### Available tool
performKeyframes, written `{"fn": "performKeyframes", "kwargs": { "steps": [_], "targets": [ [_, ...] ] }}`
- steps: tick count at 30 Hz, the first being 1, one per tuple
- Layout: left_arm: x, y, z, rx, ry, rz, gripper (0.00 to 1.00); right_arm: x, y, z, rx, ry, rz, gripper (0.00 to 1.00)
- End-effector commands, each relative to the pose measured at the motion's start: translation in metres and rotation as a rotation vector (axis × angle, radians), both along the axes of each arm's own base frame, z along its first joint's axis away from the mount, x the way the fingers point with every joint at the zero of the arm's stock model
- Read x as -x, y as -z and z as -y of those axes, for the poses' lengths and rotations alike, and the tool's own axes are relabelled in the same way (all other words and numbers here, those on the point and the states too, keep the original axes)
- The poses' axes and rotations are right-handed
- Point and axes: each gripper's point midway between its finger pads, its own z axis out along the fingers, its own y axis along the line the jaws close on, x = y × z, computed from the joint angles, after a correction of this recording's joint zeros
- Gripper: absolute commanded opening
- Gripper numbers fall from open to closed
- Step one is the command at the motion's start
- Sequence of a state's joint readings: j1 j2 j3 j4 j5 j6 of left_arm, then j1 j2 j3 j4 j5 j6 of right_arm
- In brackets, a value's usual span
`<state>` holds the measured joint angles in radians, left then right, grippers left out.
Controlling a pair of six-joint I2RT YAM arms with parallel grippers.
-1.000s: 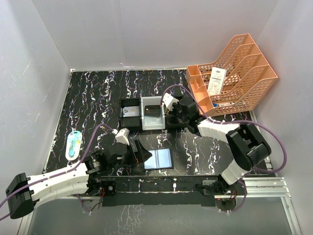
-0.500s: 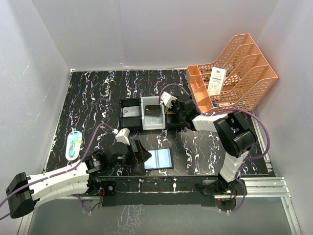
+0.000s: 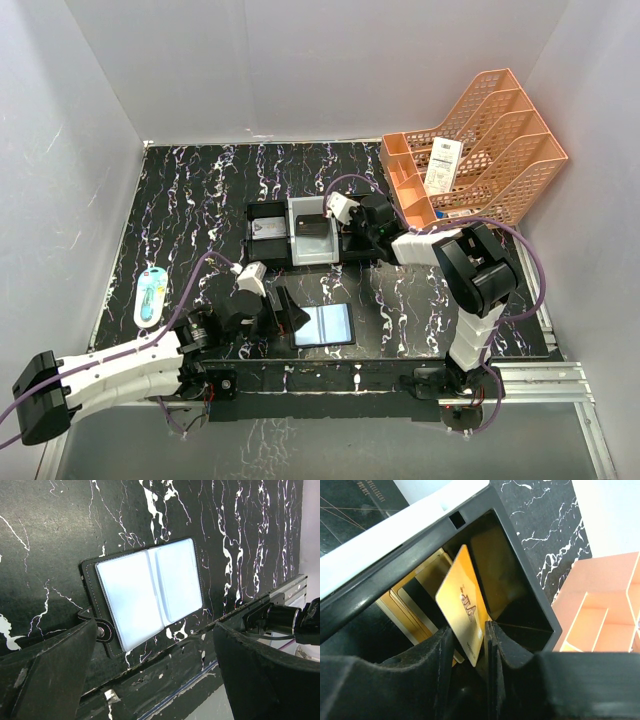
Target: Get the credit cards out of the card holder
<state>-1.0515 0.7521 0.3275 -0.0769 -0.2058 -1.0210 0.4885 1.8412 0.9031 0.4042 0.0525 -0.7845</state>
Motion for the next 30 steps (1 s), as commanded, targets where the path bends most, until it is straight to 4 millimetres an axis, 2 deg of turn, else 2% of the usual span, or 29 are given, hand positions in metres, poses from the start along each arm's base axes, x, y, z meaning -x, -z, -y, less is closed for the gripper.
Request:
{"fn": "performKeyframes", "kwargs": {
  "steps": [1,3,5,11,16,17,19,22,25,28,30],
  "targets": [
    [-0.004,-0.016,0.008,0.025,0.013,0.029,0.99,-0.013,-0.025,-0.01,-0.031,-0.026,0.043,0.3],
    [-0.004,-0.016,0.01,0.025,0.018,0.028,0.99,-0.011,-0.027,-0.011,-0.033,-0.034,0.041,0.32],
    [-0.003,-0.016,0.011,0.026,0.027,0.027,0.99,-0.011,-0.027,-0.009,-0.028,-0.028,0.042,0.39],
    [-0.001,-0.016,0.015,0.03,0.043,0.018,0.99,-0.009,-0.032,-0.01,-0.056,-0.019,0.029,0.41],
    [-0.002,-0.019,0.015,0.045,0.037,0.02,0.99,-0.006,-0.055,-0.015,-0.128,-0.017,0.043,0.44],
    [-0.002,-0.019,0.015,0.048,0.035,0.019,0.99,-0.006,-0.07,-0.015,-0.151,-0.016,0.069,0.45],
    [-0.001,-0.021,0.016,0.061,0.041,0.019,0.99,-0.004,-0.085,-0.014,-0.197,0.005,0.082,0.46],
    [0.001,-0.027,0.019,0.097,0.052,0.024,0.99,0.002,-0.109,-0.02,-0.335,0.037,0.052,0.46],
    [0.003,-0.031,0.022,0.126,0.065,0.03,0.99,0.019,-0.143,-0.03,-0.551,0.042,0.025,0.47],
    [0.004,-0.032,0.022,0.136,0.066,0.027,0.99,0.043,-0.17,-0.037,-0.836,0.091,-0.071,0.59],
    [0.004,-0.03,0.021,0.139,0.06,0.024,0.99,0.057,-0.174,-0.034,-0.988,0.183,-0.162,0.61]
  ]
}}
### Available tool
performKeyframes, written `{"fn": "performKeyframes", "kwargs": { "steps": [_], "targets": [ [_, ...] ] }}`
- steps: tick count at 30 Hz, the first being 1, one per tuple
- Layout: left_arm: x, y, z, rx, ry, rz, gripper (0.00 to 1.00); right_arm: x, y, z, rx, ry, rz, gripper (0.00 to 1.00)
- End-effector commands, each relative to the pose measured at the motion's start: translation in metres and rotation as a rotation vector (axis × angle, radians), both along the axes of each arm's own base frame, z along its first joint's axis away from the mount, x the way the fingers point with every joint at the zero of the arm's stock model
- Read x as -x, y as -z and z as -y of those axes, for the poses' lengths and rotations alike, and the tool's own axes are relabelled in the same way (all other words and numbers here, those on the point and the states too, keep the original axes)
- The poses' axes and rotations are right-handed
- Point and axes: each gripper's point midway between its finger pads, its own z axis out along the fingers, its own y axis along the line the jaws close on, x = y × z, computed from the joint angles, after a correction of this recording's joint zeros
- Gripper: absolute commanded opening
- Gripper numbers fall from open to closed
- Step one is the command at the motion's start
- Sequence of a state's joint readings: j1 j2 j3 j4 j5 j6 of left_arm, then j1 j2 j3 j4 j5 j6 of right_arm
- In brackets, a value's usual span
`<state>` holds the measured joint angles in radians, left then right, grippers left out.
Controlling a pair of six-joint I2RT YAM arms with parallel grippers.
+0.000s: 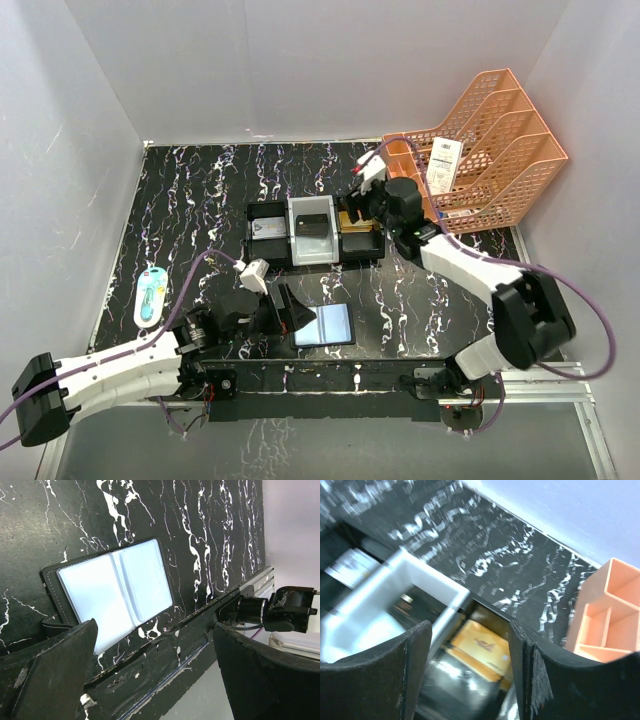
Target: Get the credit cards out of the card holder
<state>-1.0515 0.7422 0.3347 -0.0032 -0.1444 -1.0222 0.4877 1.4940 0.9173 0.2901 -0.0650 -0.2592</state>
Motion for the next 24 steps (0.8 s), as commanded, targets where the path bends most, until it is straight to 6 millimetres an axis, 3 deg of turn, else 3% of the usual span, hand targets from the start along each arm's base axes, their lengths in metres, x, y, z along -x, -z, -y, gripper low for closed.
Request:
{"fn": "performKeyframes", "kwargs": {
  "steps": [1,4,6,9,12,16,24],
  "targets": [
    [0.002,-0.008,0.004,0.046,0.007,0.006,0.99,0.03,-0.043,-0.005,-0.469,0.105,-0.185,0.62],
    [0.005,-0.001,0.003,0.053,0.005,-0.016,0.99,0.052,-0.024,-0.004,-0.57,0.176,-0.391,0.68],
    [0.006,0.002,0.003,0.059,0.003,-0.025,0.99,0.073,-0.009,-0.011,-0.616,0.163,-0.551,0.87],
    [0.005,0.003,0.002,0.052,-0.004,-0.032,0.99,0.11,0.016,-0.028,-0.694,0.048,-0.716,0.9],
    [0.006,0.007,0.002,0.03,-0.005,-0.049,0.99,0.141,0.026,-0.039,-0.82,-0.061,-0.827,0.89],
    [0.007,0.014,0.002,0.006,-0.006,-0.071,0.98,0.17,0.042,-0.044,-0.842,-0.102,-0.97,0.8],
    [0.003,0.017,0.001,0.012,-0.03,-0.07,0.98,0.201,0.052,-0.046,-0.72,-0.086,-0.976,0.68]
  ]
}}
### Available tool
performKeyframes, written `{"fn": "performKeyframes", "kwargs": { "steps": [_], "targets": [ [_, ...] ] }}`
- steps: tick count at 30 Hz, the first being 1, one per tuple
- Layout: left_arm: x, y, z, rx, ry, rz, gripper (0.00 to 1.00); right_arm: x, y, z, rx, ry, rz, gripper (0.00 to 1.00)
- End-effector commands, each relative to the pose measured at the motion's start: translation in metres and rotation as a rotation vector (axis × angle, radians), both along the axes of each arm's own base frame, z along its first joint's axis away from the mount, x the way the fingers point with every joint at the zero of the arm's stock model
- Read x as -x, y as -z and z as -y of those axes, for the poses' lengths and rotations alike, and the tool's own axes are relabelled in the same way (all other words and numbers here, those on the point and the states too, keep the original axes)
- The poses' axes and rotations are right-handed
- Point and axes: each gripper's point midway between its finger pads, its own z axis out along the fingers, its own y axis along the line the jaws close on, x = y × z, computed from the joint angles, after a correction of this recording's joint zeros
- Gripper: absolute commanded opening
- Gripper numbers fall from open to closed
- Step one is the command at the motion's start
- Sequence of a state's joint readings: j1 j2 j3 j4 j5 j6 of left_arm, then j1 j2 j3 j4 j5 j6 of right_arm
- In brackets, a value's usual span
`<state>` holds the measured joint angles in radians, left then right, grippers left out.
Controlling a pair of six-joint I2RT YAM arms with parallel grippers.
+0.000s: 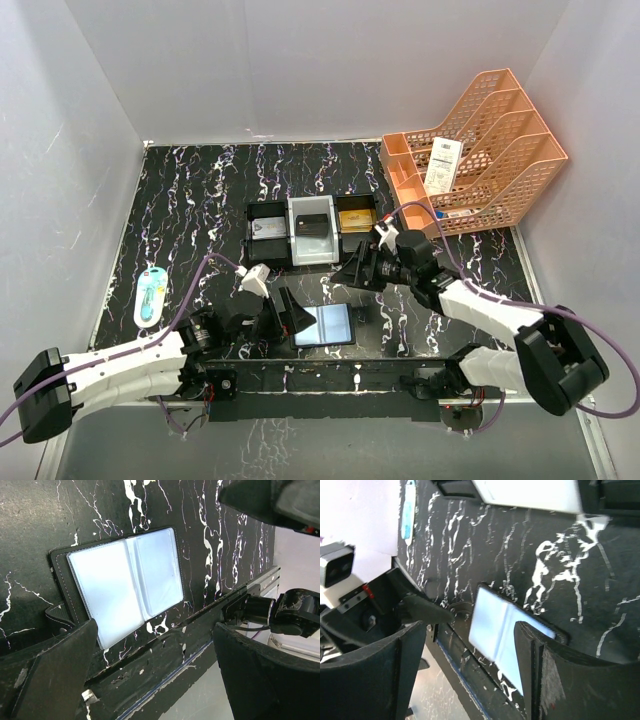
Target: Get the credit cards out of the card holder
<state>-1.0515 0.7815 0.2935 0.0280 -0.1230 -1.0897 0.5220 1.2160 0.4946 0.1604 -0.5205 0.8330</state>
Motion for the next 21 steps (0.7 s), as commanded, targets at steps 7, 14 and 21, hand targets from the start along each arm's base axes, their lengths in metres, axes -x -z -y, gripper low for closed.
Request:
{"fn": "performKeyframes", "kwargs": {
  "steps": [7,14,21],
  "targets": [
    [-0.006,-0.006,-0.004,0.0,-0.044,0.014,0.97,0.026,-0.012,-0.026,0.095,-0.049,0.02,0.6],
    [-0.003,0.006,-0.01,-0.05,-0.057,-0.027,0.92,0.04,0.014,-0.035,0.259,-0.018,-0.015,0.52],
    [-0.002,0.009,-0.007,-0.038,-0.045,-0.026,0.84,0.046,0.042,-0.015,0.424,0.033,-0.047,0.48]
  ]
}}
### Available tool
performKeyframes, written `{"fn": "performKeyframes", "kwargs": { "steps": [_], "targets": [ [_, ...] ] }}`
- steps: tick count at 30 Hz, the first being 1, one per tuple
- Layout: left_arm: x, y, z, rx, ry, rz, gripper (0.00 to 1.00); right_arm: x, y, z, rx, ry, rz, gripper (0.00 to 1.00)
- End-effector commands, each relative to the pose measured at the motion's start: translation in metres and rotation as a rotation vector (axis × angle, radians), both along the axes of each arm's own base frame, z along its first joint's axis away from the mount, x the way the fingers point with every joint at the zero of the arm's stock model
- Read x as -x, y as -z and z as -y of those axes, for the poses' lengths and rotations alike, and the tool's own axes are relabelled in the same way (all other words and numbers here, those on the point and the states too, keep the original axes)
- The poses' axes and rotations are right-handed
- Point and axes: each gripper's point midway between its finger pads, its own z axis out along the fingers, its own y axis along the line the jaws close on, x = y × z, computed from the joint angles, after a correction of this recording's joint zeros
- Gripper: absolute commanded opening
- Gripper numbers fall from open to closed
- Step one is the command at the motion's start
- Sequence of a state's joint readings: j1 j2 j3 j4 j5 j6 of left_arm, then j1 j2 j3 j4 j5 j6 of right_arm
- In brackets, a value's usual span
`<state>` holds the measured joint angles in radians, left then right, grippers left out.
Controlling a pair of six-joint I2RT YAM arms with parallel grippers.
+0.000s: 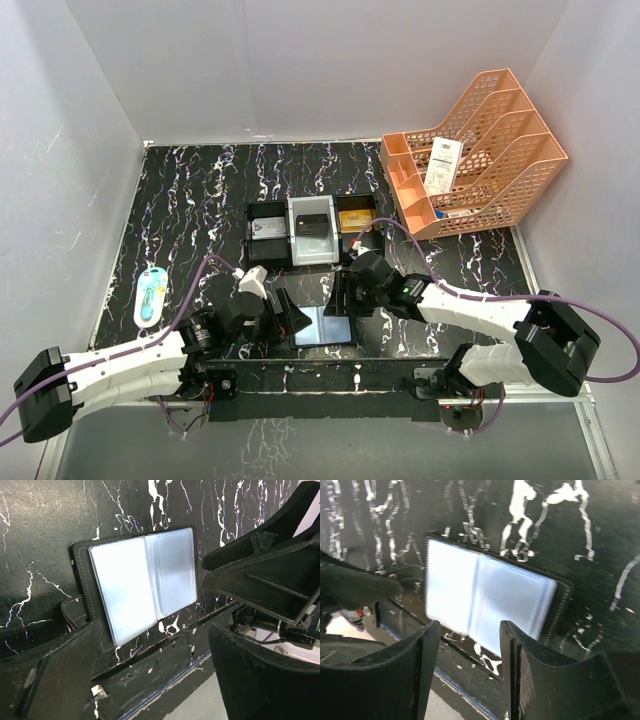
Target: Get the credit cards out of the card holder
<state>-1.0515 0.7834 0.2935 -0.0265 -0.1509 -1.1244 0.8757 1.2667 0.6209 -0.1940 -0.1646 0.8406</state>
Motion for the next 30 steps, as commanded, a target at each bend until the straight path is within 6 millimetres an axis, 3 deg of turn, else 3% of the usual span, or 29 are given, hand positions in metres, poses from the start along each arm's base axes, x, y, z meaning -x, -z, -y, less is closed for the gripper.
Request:
{"fn": "performKeyframes", "kwargs": {
  "steps": [1,7,12,20,25,30],
  "targets": [
    [-0.003,-0.001,0.003,-0.003,0.003,0.011,0.82,-0.016,0.003,0.016,0.1,0.096,0.051,0.48],
    [-0.002,0.008,0.01,-0.026,0.031,-0.005,0.69,-0.009,0.012,0.015,0.089,0.076,0.033,0.44],
    [-0.002,0.02,0.009,-0.074,0.029,-0.032,0.64,-0.006,0.025,0.013,0.096,0.06,0.005,0.36],
    [0.001,0.034,0.01,-0.105,0.045,-0.059,0.45,-0.006,0.04,0.026,0.167,0.113,-0.023,0.37],
    [0.002,0.039,0.014,-0.121,0.067,-0.069,0.3,0.004,0.036,0.004,0.063,0.019,-0.055,0.29],
    [0.004,0.043,0.017,-0.135,0.086,-0.084,0.23,0.014,0.025,-0.02,-0.077,-0.042,-0.099,0.27]
  ]
}}
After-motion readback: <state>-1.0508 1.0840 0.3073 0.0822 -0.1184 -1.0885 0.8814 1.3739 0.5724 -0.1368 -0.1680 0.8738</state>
